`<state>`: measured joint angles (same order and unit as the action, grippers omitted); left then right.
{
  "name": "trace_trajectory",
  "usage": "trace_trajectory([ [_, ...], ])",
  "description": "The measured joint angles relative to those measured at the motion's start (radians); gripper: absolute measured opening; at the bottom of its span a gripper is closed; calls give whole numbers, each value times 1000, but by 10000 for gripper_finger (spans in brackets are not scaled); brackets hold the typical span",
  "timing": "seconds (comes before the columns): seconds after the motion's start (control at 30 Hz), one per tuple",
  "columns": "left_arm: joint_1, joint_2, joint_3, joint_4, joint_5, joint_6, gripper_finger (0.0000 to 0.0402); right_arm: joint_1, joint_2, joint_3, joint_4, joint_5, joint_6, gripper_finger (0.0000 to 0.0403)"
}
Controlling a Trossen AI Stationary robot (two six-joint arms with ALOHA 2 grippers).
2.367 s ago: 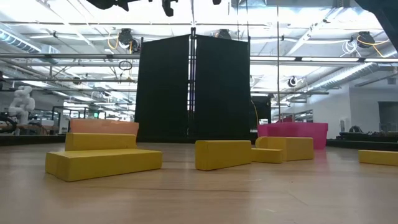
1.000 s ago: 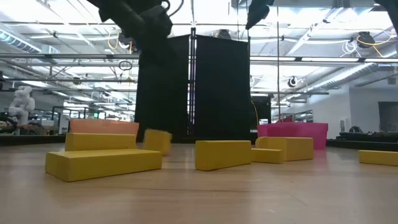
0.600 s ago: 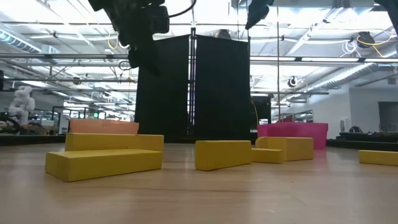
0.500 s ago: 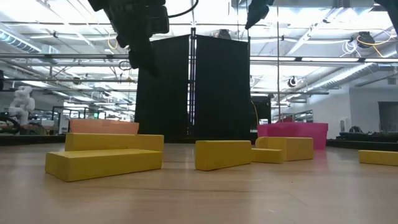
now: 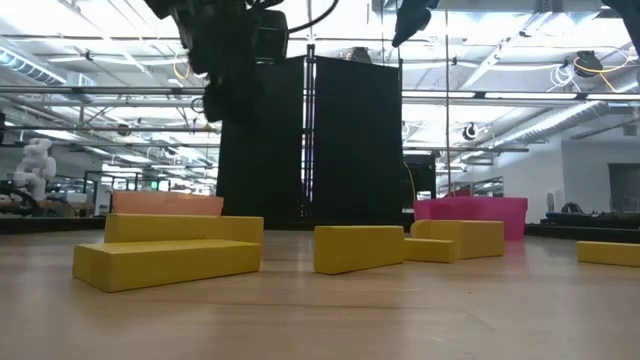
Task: Sort blocks
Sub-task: Put the yellow block into the orange transparent bin
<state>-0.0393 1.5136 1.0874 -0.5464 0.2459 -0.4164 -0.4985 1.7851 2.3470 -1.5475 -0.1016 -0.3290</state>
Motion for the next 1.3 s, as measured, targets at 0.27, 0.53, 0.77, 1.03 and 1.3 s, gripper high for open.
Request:
trace_trajectory([
  [0.27, -134, 22, 0, -60, -151, 135, 261, -13, 0, 0, 1, 1, 3, 283],
  [0.53, -230, 57, 0, -1, -365, 319, 261, -12, 0, 0, 1, 1, 66, 283],
  [0.77, -228, 127, 0, 157, -313, -51, 261, -10, 0, 0, -8, 0, 103, 283],
  [1.03, -229, 166, 0, 89, -306, -436, 261, -10, 0, 0, -18, 0, 108, 283],
  [1.3, -221, 166, 0, -5, -307, -598, 261, -10, 0, 0, -17, 0, 108, 283],
])
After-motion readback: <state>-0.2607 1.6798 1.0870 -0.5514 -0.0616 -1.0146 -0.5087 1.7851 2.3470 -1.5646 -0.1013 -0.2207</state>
